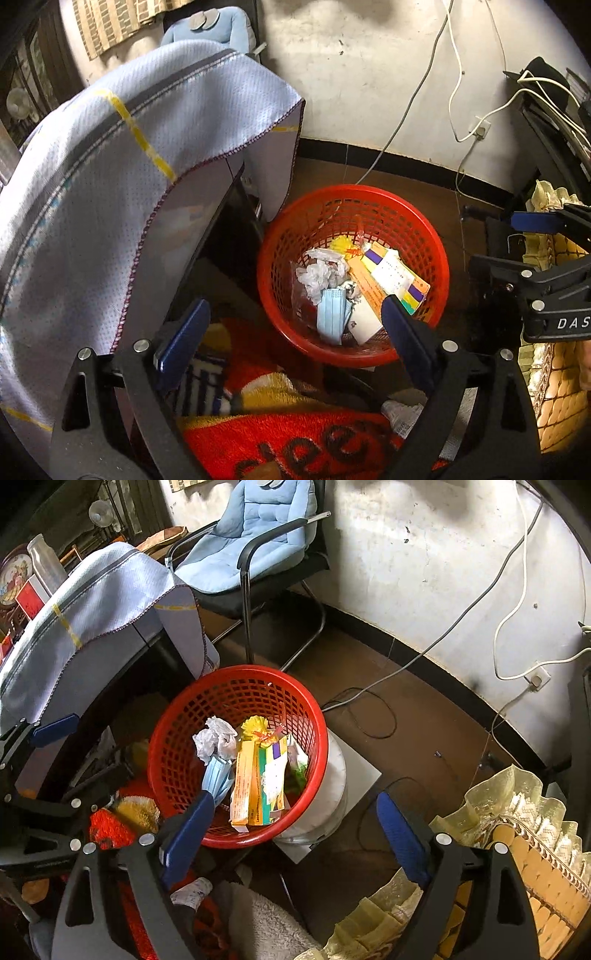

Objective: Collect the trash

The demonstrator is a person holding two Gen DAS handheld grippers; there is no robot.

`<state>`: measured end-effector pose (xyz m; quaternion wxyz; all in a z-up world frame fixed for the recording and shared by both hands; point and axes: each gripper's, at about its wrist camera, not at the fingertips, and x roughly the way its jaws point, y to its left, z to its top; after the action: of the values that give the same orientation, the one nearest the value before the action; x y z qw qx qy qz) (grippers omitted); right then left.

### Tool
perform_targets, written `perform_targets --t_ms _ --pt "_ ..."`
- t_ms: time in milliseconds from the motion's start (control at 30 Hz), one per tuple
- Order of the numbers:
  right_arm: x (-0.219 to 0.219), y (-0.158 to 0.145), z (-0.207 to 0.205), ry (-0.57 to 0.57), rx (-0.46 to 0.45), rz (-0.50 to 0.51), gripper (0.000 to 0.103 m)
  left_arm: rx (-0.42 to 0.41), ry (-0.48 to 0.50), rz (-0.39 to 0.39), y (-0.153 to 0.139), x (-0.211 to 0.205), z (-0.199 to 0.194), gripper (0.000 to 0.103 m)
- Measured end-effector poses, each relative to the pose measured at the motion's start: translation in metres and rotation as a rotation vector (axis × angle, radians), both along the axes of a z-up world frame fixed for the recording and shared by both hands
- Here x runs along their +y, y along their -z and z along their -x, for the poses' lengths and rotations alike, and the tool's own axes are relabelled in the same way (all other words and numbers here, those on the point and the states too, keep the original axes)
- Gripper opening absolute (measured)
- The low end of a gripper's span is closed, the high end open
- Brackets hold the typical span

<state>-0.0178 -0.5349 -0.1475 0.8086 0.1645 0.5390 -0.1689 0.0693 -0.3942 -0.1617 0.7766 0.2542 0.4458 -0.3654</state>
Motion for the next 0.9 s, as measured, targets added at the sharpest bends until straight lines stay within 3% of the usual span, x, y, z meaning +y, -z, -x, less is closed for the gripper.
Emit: perform_targets --t_ms 900 --pt "0.003 0.003 0.0 -0.002 0.01 0.013 0.089 0.027 -0.001 -0.056 0.016 -0.005 -0.001 0.09"
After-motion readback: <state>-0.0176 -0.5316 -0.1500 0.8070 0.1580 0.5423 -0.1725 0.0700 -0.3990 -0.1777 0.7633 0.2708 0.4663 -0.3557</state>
